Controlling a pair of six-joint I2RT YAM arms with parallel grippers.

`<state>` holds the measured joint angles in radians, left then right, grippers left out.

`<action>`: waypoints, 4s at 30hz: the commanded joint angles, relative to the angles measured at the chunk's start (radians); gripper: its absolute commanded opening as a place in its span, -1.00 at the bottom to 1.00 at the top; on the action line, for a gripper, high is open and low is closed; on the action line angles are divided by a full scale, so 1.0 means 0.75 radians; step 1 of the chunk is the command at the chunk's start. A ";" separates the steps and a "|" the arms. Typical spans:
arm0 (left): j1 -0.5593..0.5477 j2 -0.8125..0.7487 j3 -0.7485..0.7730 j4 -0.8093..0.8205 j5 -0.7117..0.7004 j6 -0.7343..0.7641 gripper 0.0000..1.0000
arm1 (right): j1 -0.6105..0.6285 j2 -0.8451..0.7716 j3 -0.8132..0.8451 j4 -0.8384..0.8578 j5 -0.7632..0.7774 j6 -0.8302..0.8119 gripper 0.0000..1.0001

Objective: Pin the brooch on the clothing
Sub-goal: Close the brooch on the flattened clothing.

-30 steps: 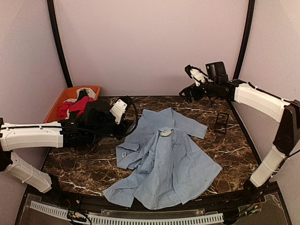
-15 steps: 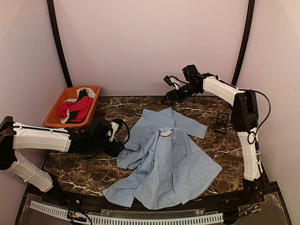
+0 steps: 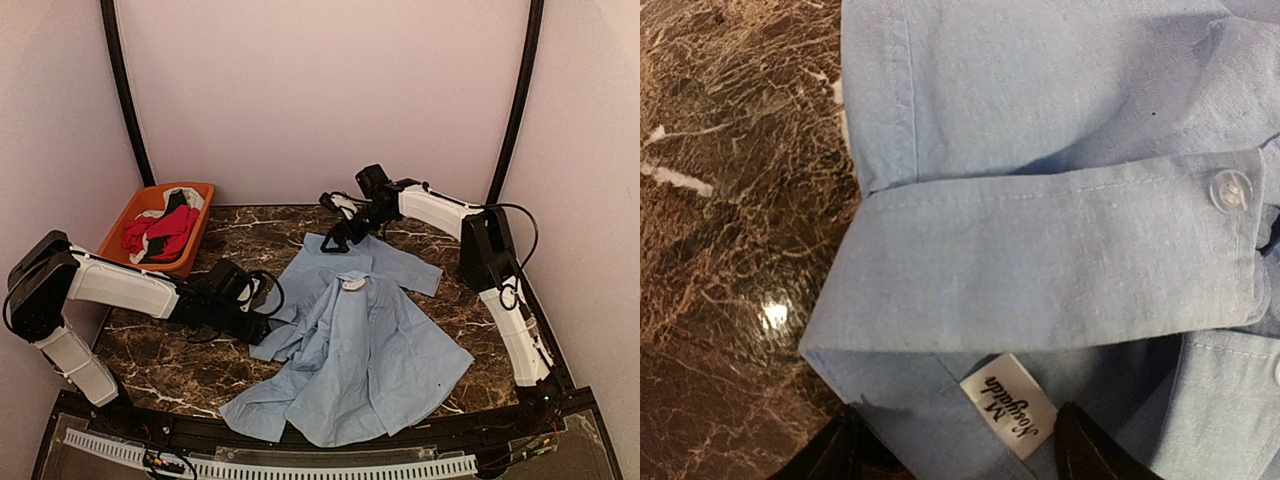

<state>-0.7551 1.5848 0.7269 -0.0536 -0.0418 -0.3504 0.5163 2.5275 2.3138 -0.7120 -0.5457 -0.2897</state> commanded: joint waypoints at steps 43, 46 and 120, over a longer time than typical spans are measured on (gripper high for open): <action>0.299 0.185 0.472 -0.329 -0.302 0.313 -0.09 | -0.071 -0.568 -0.591 0.314 0.387 0.174 0.26; 0.299 0.086 0.448 -0.300 -0.300 0.299 0.16 | -0.061 -0.770 -0.745 0.328 0.256 0.208 0.30; -0.058 -0.352 0.254 0.217 0.015 0.451 0.70 | 0.287 -1.206 -2.026 1.700 -0.265 2.053 -0.34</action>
<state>-0.7906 1.3090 0.9302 0.0822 -0.0582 -0.0109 0.7158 1.6207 0.7868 0.5285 -0.7582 1.2507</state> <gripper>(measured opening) 0.852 0.334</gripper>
